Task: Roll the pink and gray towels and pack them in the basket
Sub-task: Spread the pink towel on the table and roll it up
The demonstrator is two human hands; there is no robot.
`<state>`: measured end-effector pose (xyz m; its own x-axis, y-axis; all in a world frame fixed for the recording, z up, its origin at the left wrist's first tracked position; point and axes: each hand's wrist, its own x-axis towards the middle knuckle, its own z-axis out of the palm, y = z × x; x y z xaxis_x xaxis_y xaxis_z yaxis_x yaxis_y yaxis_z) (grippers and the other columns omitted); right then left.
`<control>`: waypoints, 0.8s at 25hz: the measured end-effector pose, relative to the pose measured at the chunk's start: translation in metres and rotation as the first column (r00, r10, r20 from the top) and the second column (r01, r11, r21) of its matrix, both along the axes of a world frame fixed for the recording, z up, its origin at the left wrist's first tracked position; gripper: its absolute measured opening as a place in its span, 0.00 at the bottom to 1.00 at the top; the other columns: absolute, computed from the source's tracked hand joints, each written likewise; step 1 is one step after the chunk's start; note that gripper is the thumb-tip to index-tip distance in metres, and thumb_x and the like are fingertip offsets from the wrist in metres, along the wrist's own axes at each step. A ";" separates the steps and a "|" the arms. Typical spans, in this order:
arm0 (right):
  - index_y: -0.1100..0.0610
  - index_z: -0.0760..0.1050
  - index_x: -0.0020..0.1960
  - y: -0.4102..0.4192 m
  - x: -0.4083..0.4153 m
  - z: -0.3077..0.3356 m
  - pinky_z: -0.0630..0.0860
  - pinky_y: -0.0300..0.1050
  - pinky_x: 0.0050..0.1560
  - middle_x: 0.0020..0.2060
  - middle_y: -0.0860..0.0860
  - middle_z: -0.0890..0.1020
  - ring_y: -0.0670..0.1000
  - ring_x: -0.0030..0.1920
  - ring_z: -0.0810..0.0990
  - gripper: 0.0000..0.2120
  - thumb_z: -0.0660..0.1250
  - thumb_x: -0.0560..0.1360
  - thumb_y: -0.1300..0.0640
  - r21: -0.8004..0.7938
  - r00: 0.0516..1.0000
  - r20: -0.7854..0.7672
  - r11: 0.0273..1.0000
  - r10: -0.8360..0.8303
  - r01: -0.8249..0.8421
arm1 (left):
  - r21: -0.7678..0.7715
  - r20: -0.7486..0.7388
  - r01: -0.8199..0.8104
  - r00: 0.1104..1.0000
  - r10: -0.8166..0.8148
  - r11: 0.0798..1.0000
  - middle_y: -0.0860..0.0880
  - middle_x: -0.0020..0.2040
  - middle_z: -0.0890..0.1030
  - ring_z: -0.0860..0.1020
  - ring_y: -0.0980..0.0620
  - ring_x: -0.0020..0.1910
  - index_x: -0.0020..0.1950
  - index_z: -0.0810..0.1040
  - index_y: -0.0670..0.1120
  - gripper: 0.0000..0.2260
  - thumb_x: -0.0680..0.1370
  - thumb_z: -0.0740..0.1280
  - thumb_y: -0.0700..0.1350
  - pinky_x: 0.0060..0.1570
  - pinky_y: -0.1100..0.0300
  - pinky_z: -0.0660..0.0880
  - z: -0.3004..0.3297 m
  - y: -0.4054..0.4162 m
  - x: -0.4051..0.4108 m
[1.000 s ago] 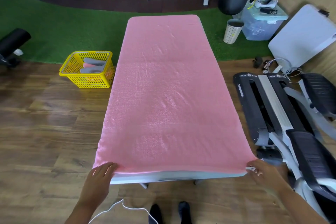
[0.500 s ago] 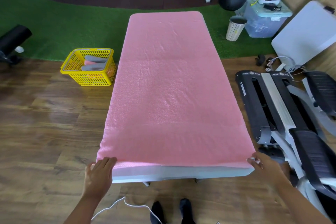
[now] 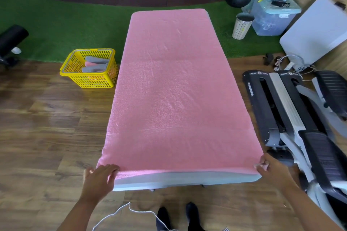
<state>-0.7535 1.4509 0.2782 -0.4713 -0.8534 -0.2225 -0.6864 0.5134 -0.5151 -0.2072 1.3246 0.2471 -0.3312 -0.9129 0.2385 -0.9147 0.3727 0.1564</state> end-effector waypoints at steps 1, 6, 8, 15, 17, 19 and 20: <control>0.53 0.71 0.37 0.000 0.002 -0.001 0.68 0.39 0.32 0.33 0.50 0.76 0.48 0.31 0.75 0.11 0.72 0.68 0.63 -0.024 1.000 -0.013 1.000 0.006 -0.006 | -0.004 0.002 0.006 1.000 -0.006 1.000 0.60 0.38 0.80 0.80 0.55 0.35 0.43 0.80 0.54 0.10 0.73 0.58 0.51 0.46 0.52 0.63 0.001 0.001 0.000; 0.54 0.76 0.37 0.009 0.005 -0.013 0.68 0.39 0.36 0.38 0.46 0.75 0.49 0.35 0.75 0.08 0.71 0.70 0.65 -0.077 0.986 -0.138 0.992 0.093 -0.104 | -0.089 -0.017 0.019 1.000 -0.020 0.996 0.51 0.45 0.81 0.77 0.51 0.46 0.49 0.75 0.50 0.08 0.72 0.60 0.43 0.48 0.51 0.66 -0.006 0.009 -0.010; 0.54 0.77 0.36 0.018 0.005 -0.019 0.68 0.35 0.38 0.36 0.43 0.75 0.45 0.33 0.74 0.09 0.70 0.71 0.65 -0.098 0.974 -0.189 0.984 0.127 -0.148 | -0.108 -0.010 0.070 0.997 -0.071 0.992 0.48 0.45 0.82 0.78 0.48 0.45 0.52 0.74 0.49 0.11 0.72 0.60 0.39 0.47 0.52 0.68 -0.014 0.014 -0.008; 0.59 0.82 0.47 0.034 -0.004 -0.028 0.65 0.24 0.45 0.44 0.52 0.82 0.45 0.40 0.73 0.19 0.74 0.60 0.75 -0.073 0.955 -0.255 0.981 0.154 -0.177 | -0.135 -0.023 0.082 0.996 -0.086 0.988 0.47 0.50 0.83 0.77 0.48 0.50 0.50 0.84 0.43 0.15 0.74 0.59 0.41 0.60 0.55 0.68 -0.024 0.024 0.004; 0.60 0.82 0.49 0.033 -0.008 -0.031 0.62 0.21 0.50 0.46 0.53 0.83 0.49 0.43 0.78 0.18 0.73 0.62 0.75 -0.054 0.947 -0.275 0.980 0.168 -0.190 | -0.164 0.084 0.067 0.995 -0.053 0.984 0.49 0.51 0.83 0.76 0.47 0.51 0.52 0.83 0.46 0.15 0.73 0.58 0.40 0.55 0.45 0.69 -0.021 0.024 0.005; 0.61 0.81 0.51 0.032 -0.009 -0.031 0.62 0.21 0.52 0.48 0.55 0.82 0.57 0.44 0.81 0.18 0.71 0.64 0.76 -0.052 0.944 -0.275 0.978 0.180 -0.202 | -0.171 0.137 0.023 0.991 0.001 0.985 0.50 0.50 0.83 0.74 0.47 0.52 0.52 0.83 0.47 0.17 0.71 0.59 0.37 0.49 0.44 0.68 -0.015 0.024 0.002; 0.61 0.80 0.51 0.032 -0.007 -0.031 0.67 0.25 0.51 0.48 0.55 0.82 0.59 0.44 0.81 0.19 0.70 0.64 0.76 -0.058 0.946 -0.273 0.978 0.177 -0.200 | -0.171 0.139 0.001 0.990 0.023 0.985 0.51 0.49 0.83 0.75 0.47 0.51 0.52 0.83 0.47 0.18 0.69 0.59 0.35 0.48 0.45 0.68 -0.013 0.024 0.000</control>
